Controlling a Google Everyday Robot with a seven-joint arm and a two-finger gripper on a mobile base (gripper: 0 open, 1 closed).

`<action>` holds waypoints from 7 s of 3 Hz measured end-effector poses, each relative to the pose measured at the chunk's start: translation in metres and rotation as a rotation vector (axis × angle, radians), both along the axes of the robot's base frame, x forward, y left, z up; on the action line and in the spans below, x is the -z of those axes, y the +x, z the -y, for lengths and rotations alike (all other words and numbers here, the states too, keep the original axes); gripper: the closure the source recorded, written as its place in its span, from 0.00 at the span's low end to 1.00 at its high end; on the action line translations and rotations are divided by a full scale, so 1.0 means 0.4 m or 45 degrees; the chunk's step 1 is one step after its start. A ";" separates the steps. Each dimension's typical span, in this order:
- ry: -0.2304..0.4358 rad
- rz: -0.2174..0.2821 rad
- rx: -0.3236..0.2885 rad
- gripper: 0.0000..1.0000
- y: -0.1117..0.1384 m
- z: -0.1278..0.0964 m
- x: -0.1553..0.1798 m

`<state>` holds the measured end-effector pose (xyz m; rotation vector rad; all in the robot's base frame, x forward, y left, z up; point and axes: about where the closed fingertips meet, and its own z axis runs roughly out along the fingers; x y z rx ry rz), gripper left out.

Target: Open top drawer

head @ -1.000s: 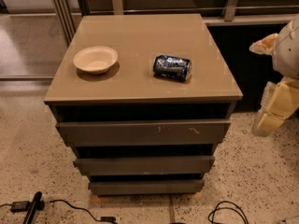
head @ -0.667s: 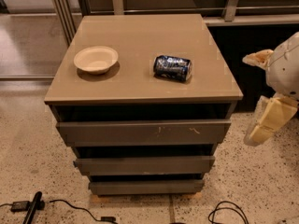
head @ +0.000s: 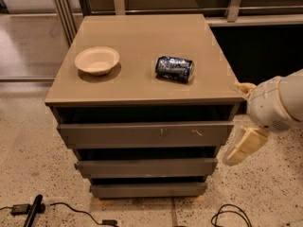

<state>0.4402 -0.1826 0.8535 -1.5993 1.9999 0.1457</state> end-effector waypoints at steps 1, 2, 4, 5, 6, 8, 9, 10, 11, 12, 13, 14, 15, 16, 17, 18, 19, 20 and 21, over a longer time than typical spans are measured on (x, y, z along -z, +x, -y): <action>0.057 -0.094 -0.031 0.00 0.014 -0.059 0.080; 0.097 -0.148 -0.033 0.00 0.020 -0.080 0.136; 0.189 -0.194 -0.035 0.00 0.040 -0.124 0.258; 0.227 -0.190 -0.048 0.00 0.060 -0.153 0.307; 0.286 -0.168 -0.054 0.00 0.107 -0.179 0.360; 0.287 -0.149 -0.075 0.00 0.154 -0.201 0.387; 0.295 -0.152 -0.060 0.00 0.175 -0.193 0.420; 0.329 -0.149 -0.031 0.00 0.208 -0.179 0.486; 0.329 -0.149 -0.031 0.00 0.208 -0.179 0.486; 0.329 -0.149 -0.031 0.00 0.208 -0.179 0.486; 0.321 -0.153 -0.033 0.06 0.200 -0.176 0.488; 0.308 -0.157 -0.034 0.30 0.177 -0.161 0.487; 0.307 -0.157 -0.034 0.53 0.175 -0.160 0.471; 0.307 -0.157 -0.034 0.76 0.177 -0.160 0.451; 0.307 -0.157 -0.034 0.98 0.178 -0.158 0.444; 0.318 -0.119 -0.036 1.00 0.164 -0.165 0.427; 0.318 -0.119 -0.036 0.82 0.164 -0.165 0.427; 0.318 -0.119 -0.036 0.58 0.164 -0.165 0.427; 0.318 -0.119 -0.036 0.35 0.164 -0.165 0.427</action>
Offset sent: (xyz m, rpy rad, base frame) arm 0.0122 0.0406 -0.0852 0.1213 0.1751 0.0226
